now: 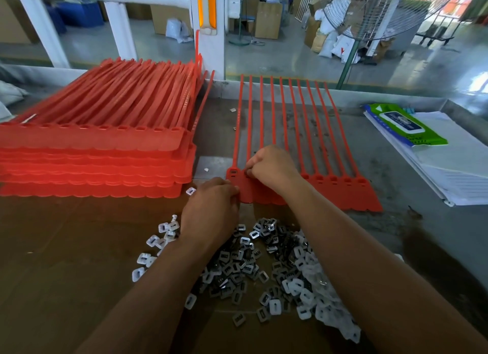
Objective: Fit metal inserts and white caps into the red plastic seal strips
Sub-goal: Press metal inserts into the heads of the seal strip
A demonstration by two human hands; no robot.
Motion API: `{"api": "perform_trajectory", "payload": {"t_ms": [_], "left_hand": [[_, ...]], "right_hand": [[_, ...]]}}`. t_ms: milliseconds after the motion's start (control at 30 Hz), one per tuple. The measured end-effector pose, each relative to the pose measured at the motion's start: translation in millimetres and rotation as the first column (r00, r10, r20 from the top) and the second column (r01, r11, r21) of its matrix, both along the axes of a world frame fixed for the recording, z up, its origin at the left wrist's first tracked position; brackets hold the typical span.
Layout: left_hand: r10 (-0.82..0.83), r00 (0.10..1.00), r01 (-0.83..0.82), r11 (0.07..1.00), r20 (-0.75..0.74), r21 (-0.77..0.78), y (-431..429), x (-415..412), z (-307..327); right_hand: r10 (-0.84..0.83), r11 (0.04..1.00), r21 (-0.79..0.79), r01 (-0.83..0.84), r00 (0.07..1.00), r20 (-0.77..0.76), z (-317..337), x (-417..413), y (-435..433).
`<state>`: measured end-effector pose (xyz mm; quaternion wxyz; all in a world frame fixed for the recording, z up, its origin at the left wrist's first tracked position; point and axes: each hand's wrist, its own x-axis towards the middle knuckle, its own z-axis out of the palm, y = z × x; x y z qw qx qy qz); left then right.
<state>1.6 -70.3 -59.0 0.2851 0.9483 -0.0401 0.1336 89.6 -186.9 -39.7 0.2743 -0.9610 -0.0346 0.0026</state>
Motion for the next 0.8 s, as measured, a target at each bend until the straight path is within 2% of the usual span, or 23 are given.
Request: {"api": "perform_trajectory", "payload": {"t_ms": [133, 400, 600, 800], "left_hand": [[-0.002, 1.0, 0.002, 1.0, 0.0, 0.008, 0, 1, 0], [0.002, 1.0, -0.002, 1.0, 0.007, 0.003, -1, 1, -1], [0.004, 1.0, -0.004, 1.0, 0.006, 0.008, 0, 1, -2], [0.008, 1.0, -0.007, 0.999, -0.014, 0.031, 1, 4, -4]], "right_hand": [[-0.03, 0.998, 0.056, 0.031, 0.999, -0.016, 2, 0, -1], [-0.021, 0.998, 0.055, 0.021, 1.0, -0.014, 1, -1, -2], [0.052, 0.982, 0.178, -0.064, 0.996, 0.074, 14, -21, -9], [0.248, 0.963, 0.098, -0.25, 0.968, 0.029, 34, -60, -25]]}}
